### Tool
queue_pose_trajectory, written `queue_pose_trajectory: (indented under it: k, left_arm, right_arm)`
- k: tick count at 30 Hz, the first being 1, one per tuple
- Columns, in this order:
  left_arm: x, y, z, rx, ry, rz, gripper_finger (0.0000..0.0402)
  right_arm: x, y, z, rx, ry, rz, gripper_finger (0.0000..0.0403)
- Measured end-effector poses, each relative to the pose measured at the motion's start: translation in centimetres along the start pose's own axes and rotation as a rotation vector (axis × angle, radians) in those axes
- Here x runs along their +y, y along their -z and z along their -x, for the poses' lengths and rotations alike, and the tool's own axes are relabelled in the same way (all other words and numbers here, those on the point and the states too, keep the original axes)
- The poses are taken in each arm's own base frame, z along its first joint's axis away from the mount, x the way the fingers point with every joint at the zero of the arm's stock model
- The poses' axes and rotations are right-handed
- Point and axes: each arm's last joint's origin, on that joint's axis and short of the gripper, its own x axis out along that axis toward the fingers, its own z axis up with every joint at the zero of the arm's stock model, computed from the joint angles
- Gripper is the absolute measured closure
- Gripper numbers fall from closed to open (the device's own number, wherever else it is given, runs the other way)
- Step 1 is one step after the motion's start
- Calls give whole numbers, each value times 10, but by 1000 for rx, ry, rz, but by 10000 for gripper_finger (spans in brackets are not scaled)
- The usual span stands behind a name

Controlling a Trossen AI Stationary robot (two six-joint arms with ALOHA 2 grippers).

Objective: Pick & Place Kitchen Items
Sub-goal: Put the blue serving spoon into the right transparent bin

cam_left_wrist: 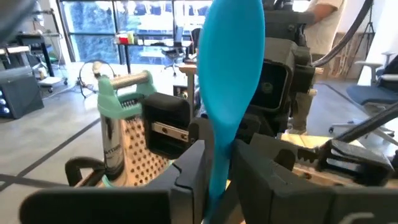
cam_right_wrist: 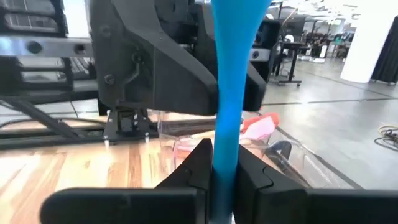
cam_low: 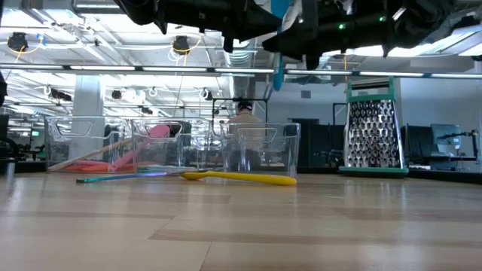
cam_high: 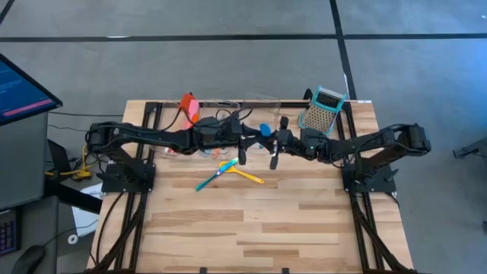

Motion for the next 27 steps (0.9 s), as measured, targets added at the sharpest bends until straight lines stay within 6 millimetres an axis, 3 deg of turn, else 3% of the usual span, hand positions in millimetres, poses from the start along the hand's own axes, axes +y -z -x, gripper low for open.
queue_pose_trajectory:
  k: [8,14,21,27]
  left_arm:
    - [5,-26,20,-26,-30,1,332]
    - [6,-44,54,90,-20,-35,346]
    - [-5,-35,102,103,38,-66,395]
    - [-10,-17,142,68,79,-60,396]
  right_arm:
    - [-7,-22,19,-10,-1,1,380]
    - [-41,-24,17,127,-24,-197,380]
    - [-77,-40,-18,305,82,-244,380]
    - [-114,-50,-53,482,201,-310,381]
